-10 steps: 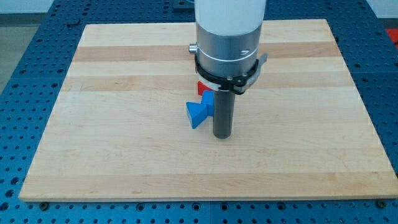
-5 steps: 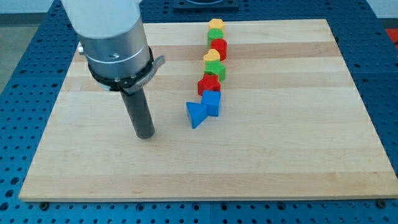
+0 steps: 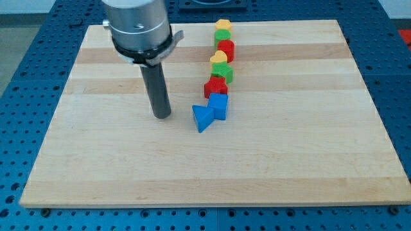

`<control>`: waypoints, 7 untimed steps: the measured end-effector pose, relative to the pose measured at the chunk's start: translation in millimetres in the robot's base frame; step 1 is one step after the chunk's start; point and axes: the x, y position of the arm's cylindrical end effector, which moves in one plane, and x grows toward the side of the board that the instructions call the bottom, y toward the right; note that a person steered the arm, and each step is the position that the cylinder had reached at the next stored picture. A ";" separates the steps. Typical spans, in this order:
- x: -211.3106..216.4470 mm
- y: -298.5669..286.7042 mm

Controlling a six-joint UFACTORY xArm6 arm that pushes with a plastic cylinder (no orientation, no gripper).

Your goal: Slide the blue triangle towards the right side of the board

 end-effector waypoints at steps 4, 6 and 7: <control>8.4 27.3; 14.8 43.8; 16.4 61.8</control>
